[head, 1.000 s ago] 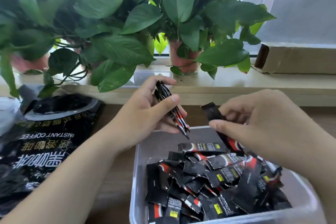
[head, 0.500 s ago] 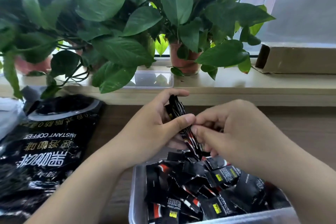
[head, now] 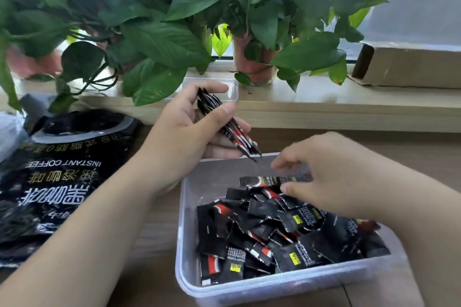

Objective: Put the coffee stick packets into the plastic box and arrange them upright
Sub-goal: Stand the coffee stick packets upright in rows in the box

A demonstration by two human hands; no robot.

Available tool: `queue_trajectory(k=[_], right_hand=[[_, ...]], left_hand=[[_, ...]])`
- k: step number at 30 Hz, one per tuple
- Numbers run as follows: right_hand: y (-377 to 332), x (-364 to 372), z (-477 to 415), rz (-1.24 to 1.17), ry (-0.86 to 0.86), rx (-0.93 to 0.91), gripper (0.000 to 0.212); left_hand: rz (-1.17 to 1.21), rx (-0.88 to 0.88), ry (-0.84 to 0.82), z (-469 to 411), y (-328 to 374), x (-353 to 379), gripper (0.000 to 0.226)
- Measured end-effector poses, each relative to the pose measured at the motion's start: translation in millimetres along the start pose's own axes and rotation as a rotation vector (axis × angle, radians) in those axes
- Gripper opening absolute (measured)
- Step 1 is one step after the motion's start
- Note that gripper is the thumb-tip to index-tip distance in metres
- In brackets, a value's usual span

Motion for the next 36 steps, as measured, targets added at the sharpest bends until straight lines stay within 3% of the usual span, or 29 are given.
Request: queue_trajectory(k=[3,7,9,12,18,21,26,29,32,36], right_hand=[[2.0,20.6,-8.0,0.034,-0.118,0.047,0.042],[1.5,15.3,-10.0,0.012,-0.039,0.012,0.013],[1.4,6.5,-4.7,-0.006,0.001,0.012,0.012],[5.5,-19.1,11.3,-0.055,0.118,0.021,0.025],[6.4,-65.8,47.4,-0.310,0.437,-0.059,0.011],[-7.8,-66.0,43.2,-0.283,0.525,-0.107,0.028],[-36.7,-39.7,20.6,-0.135,0.463,-0.175,0.037],[-52.5,-25.2,13.3,-0.172,0.327,-0.225,0.041],[-56.9,-14.6,12.0,-0.149,0.218,-0.186,0.026],[-59.8,-12.4,10.4,-0.038,0.311,-0.184,0.015]], left_hand=[[-0.037,-0.007,-0.034,-0.8,-3.8,5.2,0.023],[-0.047,-0.006,-0.029,0.2,-2.8,5.5,0.027],[-0.050,-0.005,-0.033,0.6,-1.7,6.1,0.027],[-0.052,-0.005,-0.036,1.2,0.0,6.0,0.024],[-0.053,-0.011,-0.005,2.5,1.2,2.6,0.017],[-0.066,-0.045,-0.046,2.3,-0.6,7.7,0.024],[-0.030,-0.093,-0.104,5.7,-1.8,18.2,0.042],[-0.063,-0.120,-0.109,6.5,-5.1,18.1,0.038],[-0.110,-0.134,-0.112,6.3,-8.4,16.0,0.030],[-0.101,-0.155,-0.130,6.6,-12.6,17.4,0.030]])
Point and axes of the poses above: each hand's wrist, its own z-axis away from the middle knuckle, its own x-axis out of the palm, y = z × x, the point moved 10 cm from there along -z, towards the middle knuckle, and after that the axes turned 10 degrees about -y, right-handed, at the moved point
